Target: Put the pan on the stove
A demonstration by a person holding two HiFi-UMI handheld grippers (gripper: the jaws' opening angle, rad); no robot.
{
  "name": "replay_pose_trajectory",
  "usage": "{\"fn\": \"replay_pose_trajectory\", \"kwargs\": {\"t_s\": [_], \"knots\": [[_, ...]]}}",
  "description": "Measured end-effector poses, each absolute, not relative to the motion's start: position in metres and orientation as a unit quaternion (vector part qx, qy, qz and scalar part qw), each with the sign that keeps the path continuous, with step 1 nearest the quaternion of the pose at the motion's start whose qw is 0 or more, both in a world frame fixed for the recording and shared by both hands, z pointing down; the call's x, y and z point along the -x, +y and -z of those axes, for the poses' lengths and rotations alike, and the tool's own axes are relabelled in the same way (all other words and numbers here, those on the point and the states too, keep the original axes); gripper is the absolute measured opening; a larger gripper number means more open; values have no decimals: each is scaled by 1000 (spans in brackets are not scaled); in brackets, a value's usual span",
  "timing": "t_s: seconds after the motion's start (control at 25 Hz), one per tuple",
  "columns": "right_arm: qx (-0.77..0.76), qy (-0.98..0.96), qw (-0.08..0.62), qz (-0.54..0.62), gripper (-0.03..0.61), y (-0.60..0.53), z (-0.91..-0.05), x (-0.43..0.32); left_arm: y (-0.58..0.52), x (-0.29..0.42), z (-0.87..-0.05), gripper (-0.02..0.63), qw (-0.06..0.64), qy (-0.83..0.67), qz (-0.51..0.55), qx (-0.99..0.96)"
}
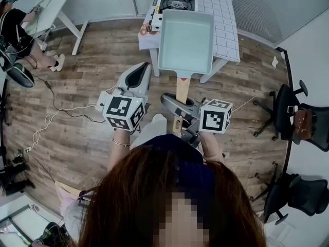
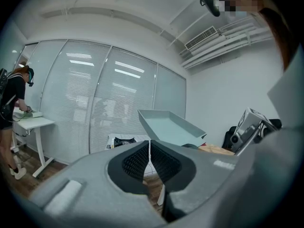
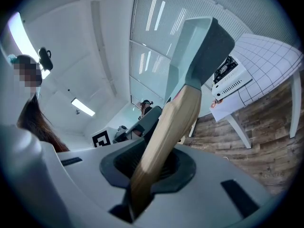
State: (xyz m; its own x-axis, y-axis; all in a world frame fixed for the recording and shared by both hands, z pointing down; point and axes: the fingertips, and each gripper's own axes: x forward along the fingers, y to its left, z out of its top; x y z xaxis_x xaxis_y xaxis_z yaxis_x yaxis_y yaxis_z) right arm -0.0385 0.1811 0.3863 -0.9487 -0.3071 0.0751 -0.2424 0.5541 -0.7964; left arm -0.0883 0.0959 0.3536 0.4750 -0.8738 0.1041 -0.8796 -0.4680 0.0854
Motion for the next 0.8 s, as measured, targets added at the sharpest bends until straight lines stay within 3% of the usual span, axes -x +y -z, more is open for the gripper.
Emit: {"fn": "replay_pose_trajectory", "kwargs": {"t_s": [0.8], "knots": [[170, 878, 56, 444, 69, 122, -376, 78, 40, 125, -349, 20, 66, -494, -19, -867]]}}
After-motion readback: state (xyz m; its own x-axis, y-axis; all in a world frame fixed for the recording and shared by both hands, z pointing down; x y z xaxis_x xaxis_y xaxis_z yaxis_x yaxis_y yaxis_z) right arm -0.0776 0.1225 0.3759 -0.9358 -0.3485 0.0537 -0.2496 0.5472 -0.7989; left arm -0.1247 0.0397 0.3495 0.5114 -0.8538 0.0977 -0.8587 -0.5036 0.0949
